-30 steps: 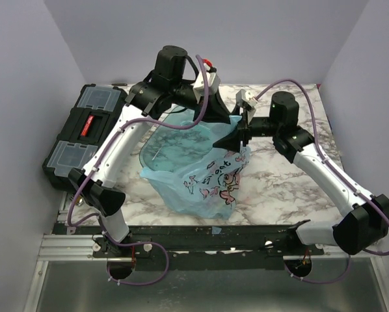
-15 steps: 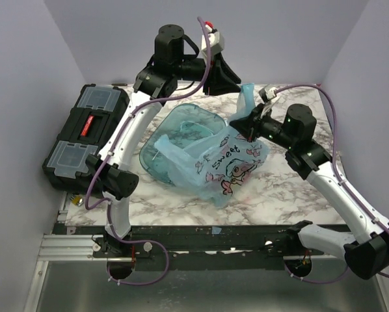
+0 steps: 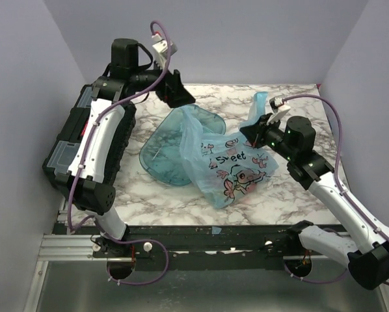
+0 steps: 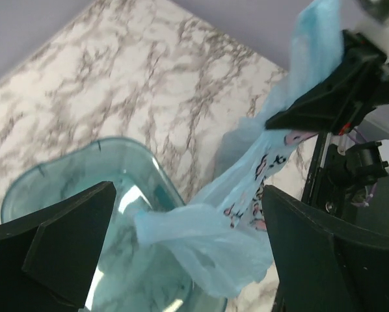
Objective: Place the fake fruits into the plastic bag and tie a complex knot
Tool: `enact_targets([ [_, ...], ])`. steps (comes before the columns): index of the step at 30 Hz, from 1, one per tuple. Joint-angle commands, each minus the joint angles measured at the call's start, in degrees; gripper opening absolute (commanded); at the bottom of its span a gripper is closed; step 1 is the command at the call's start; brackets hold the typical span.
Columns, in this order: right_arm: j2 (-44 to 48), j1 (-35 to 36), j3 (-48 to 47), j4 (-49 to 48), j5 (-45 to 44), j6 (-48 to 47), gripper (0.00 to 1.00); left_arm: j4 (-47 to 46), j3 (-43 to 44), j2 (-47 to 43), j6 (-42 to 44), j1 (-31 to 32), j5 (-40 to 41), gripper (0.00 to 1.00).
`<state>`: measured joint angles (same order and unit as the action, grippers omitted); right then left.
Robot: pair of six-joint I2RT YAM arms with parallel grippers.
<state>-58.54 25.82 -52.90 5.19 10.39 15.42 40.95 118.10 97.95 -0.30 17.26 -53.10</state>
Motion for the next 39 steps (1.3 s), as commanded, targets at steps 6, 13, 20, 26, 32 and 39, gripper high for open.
enact_targets([
  [6,1.9,0.0,-0.3,-1.3,2.2,-4.5,0.01,2.9,-18.8,-9.8,-8.4,-3.5,9.1,0.99],
  [13,1.9,0.0,-0.4,-1.5,3.7,-5.7,0.01,-5.2,-27.4,-11.9,-23.0,-2.8,8.6,0.99],
  [20,1.9,0.0,-0.4,-1.6,4.2,-6.1,0.01,-20.5,-33.6,-12.1,-32.1,-0.8,6.2,0.98],
  [26,1.4,0.0,-2.7,-0.9,-1.2,-4.9,0.01,-23.4,-29.1,-10.3,-33.6,2.0,3.2,0.51],
  [32,2.3,0.0,-9.7,5.7,-15.8,-4.0,0.01,-12.9,-8.5,-6.7,-24.8,1.7,-0.8,0.00],
  [39,2.5,0.0,-3.9,14.0,-24.6,-6.3,0.01,-1.8,-16.7,-12.1,1.2,1.7,-10.0,0.00],
])
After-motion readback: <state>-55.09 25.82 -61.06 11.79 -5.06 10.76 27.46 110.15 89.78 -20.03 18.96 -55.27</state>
